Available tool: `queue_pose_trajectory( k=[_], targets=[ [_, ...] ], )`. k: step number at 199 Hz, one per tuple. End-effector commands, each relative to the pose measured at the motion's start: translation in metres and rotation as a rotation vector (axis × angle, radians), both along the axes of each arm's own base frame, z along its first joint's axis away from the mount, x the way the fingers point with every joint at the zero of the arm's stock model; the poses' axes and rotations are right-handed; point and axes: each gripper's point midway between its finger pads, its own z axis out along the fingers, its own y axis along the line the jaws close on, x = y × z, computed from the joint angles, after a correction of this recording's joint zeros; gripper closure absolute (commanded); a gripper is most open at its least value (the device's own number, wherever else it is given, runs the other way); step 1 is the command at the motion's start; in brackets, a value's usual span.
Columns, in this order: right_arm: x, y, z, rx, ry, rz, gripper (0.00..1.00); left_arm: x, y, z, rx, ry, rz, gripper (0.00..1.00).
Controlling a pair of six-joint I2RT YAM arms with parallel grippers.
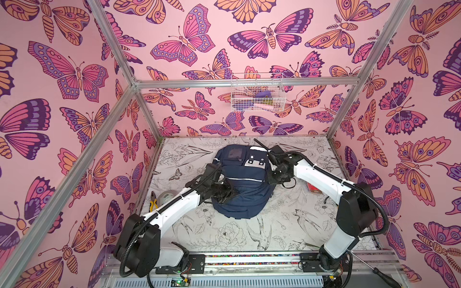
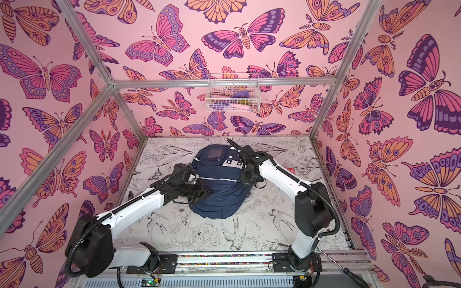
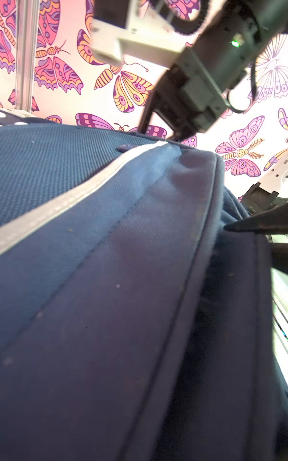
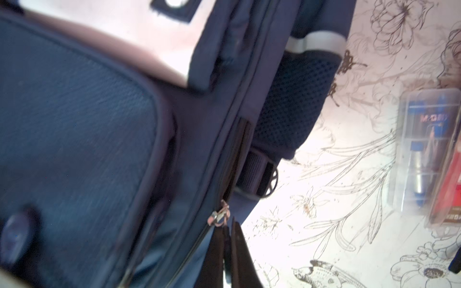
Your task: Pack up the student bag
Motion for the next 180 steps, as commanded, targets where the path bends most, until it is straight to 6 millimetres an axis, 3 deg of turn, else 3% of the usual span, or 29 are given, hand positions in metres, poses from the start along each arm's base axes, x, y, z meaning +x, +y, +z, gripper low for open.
queue_pose_trajectory(
  k=[1, 121, 154, 180],
  targets=[
    [0.033, -0.056, 0.010, -0.169, -0.082, -0.115, 1.00, -0.017, 0.023, -0.028, 0.120, 0.066, 0.006, 1.00],
    [0.073, -0.064, -0.002, -0.141, -0.045, -0.139, 1.00, -0.025, 0.028, -0.031, 0.151, 0.044, -0.006, 1.00],
    [0.069, -0.049, 0.000, -0.064, -0.043, -0.101, 1.00, -0.022, 0.027, -0.029, 0.141, 0.039, 0.010, 1.00],
    [0.054, -0.043, -0.001, -0.036, -0.038, -0.073, 1.00, -0.015, 0.026, -0.024, 0.125, 0.020, 0.045, 1.00]
  ],
)
